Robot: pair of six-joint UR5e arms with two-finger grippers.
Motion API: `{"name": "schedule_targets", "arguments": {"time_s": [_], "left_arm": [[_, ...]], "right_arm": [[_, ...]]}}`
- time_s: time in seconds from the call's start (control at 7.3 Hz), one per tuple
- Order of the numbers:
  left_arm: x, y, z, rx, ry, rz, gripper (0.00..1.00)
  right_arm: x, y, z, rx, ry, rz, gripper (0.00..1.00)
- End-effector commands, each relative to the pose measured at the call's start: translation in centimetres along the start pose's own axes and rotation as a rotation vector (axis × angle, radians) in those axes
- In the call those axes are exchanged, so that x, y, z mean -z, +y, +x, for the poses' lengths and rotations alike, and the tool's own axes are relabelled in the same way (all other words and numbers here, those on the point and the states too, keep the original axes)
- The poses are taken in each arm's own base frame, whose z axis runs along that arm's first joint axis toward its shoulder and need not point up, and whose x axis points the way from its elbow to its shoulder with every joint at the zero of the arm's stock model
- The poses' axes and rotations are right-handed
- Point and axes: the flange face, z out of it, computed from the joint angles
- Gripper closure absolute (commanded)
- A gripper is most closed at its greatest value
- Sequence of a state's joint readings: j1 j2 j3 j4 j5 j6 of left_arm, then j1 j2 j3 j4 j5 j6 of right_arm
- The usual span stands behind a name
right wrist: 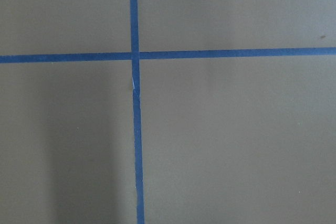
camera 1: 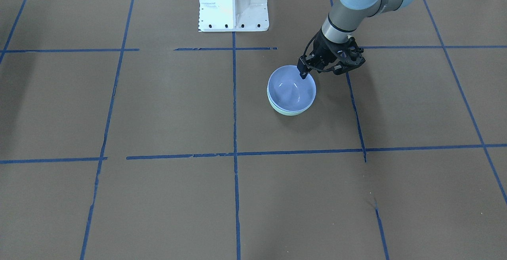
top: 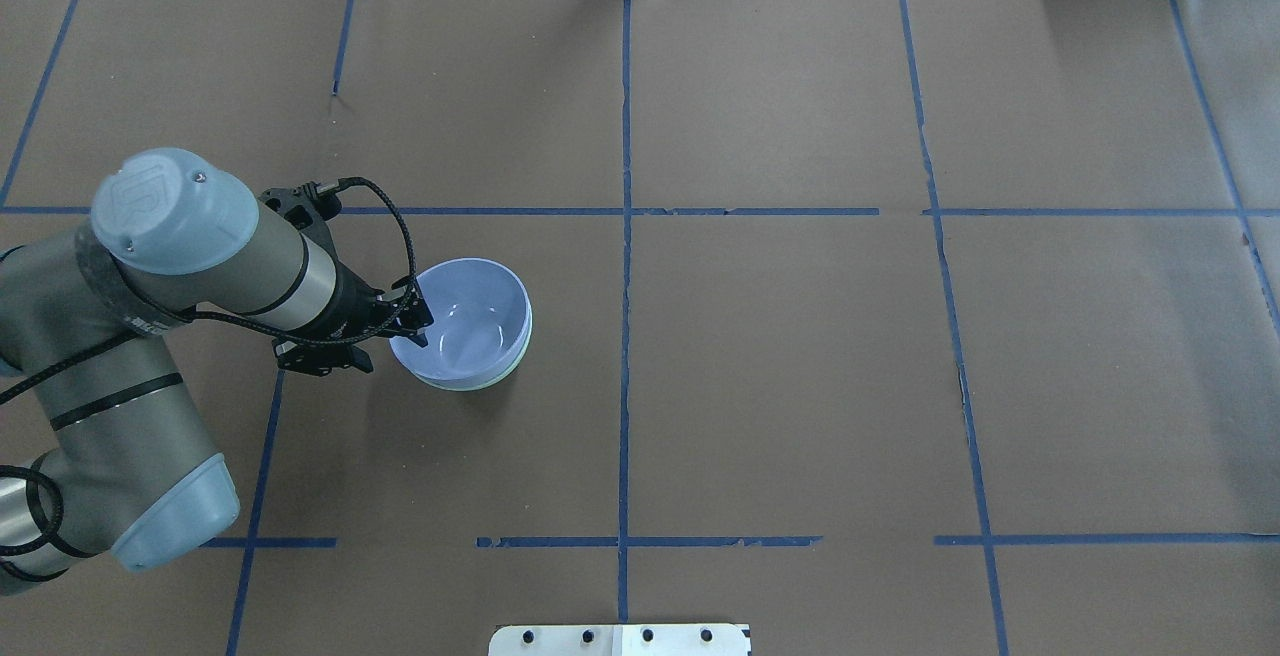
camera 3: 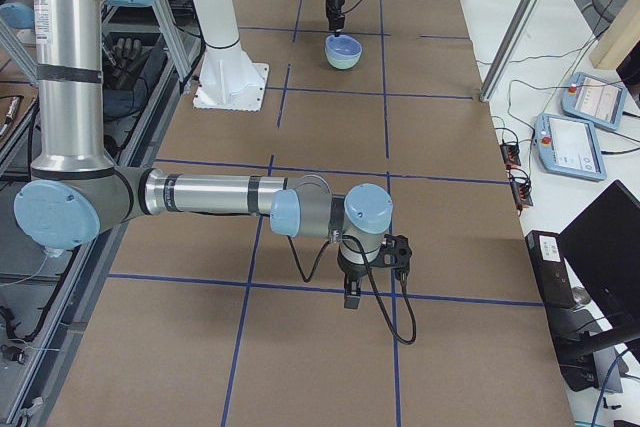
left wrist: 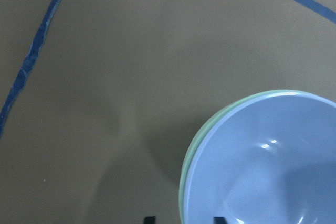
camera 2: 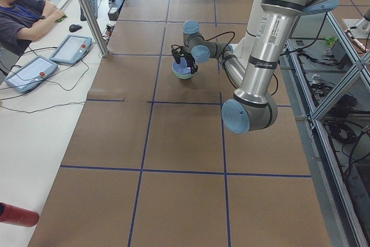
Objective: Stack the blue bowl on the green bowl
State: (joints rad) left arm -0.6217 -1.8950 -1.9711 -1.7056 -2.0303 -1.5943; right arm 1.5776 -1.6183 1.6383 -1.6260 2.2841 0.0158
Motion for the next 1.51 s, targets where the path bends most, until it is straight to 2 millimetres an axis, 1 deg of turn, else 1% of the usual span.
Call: {"name": "schedule_targets", "arguments": {"time_s": [0.0,0.14,0.27,0.41,0.55,0.68,0.82,0.96,1.1,1.23,1.37], "left_arm": [[5.4,-3.5,-0.6,-0.114,0.063,0.051,0.0],[6.0,-6.0,-4.1,-0.196,0.036,0.016,0.0],[7.1,-9.5,-9.2,-0.32,-0.004,0.022,0.0],[8.4,-13.1,-15.3,-0.456,-0.056,0.03,0.0],[10.0,-16.4,-21.2,-0.542,-0.099,0.042,0.0],[11.8,-18.7,-27.1,-0.611,-0.146,0.059,0.0],[13.0,-20.1,-32.7,-0.659,-0.187,0.059,0.0],[14.6,-21.7,-37.2,-0.698,-0.213,0.072,0.0],[15.9,-23.0,-42.5,-0.706,-0.238,0.077,0.0],[16.8,-23.7,-46.5,-0.685,-0.246,0.079,0.0],[17.7,-23.3,-49.7,-0.631,-0.249,0.073,0.0]], "right_arm": [[0.0,-0.1,-0.1,0.002,0.0,0.001,0.0],[0.0,0.0,0.0,-0.001,0.0,0.0,0.0],[0.0,0.0,0.0,-0.002,0.0,0.001,0.0],[0.0,0.0,0.0,0.001,0.0,0.0,0.0],[0.0,0.0,0.0,0.001,0.0,0.0,0.0],[0.0,0.0,0.0,0.0,0.0,0.001,0.0],[0.0,-0.1,-0.1,0.002,0.0,0.001,0.0],[0.0,0.0,0.0,0.001,0.0,0.0,0.0],[0.0,0.0,0.0,0.001,0.0,0.0,0.0],[0.1,-0.1,0.0,-0.001,0.0,0.002,0.0],[0.0,-0.1,-0.1,0.002,0.0,0.001,0.0]]}}
